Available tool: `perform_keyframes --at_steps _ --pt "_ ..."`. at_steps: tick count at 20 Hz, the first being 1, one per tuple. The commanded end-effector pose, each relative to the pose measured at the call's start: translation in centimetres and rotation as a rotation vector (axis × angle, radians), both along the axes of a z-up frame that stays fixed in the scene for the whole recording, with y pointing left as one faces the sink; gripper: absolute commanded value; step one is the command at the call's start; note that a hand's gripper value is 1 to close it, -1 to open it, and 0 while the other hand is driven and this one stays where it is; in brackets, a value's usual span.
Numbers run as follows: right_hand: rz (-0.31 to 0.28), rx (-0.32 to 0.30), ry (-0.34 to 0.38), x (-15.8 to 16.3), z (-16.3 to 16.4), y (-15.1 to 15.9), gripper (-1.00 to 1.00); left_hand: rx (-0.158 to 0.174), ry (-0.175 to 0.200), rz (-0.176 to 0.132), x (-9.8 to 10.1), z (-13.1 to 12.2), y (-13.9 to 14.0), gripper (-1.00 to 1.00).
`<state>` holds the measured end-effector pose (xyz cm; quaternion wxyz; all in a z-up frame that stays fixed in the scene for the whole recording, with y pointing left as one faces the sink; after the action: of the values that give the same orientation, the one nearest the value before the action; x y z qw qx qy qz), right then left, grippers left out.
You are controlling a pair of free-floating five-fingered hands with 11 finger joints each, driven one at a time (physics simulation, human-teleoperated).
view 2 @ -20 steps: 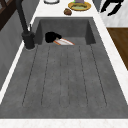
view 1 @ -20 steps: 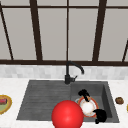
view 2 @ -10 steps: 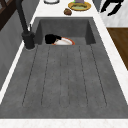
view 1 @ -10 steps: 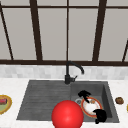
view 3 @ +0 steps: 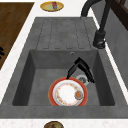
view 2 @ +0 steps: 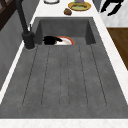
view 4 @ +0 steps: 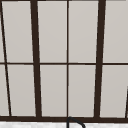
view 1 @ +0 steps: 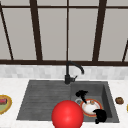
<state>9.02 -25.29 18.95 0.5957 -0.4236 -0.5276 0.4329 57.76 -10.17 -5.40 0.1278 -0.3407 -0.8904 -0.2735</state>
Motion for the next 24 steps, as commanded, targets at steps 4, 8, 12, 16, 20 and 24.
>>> perform_keyframes --at_steps 4,8,12,16,20,24 --pt "0.000 0.000 0.000 0.0 0.0 0.0 0.00 0.083 0.007 0.087 -0.6 1.0 1.3 -1.00" --pt "0.000 0.000 0.000 0.0 0.0 0.0 0.00 0.148 -0.002 0.105 -1.7 1.4 0.8 -1.00" --pt "0.000 0.000 0.000 0.0 0.0 0.0 0.00 0.195 -0.033 0.079 -2.2 1.6 -1.1 -1.00" --pt "0.000 0.000 0.000 0.0 0.0 0.0 0.00 0.201 -0.054 0.067 -2.1 0.8 -4.0 -1.00" --pt "0.000 0.000 0.000 0.0 0.0 0.0 0.00 0.247 -0.011 0.066 -3.5 -1.1 -5.8 -1.00" --pt "0.000 0.000 0.000 0.0 0.0 0.0 0.00 0.312 -0.007 0.065 -4.8 -1.7 -7.3 -1.00"
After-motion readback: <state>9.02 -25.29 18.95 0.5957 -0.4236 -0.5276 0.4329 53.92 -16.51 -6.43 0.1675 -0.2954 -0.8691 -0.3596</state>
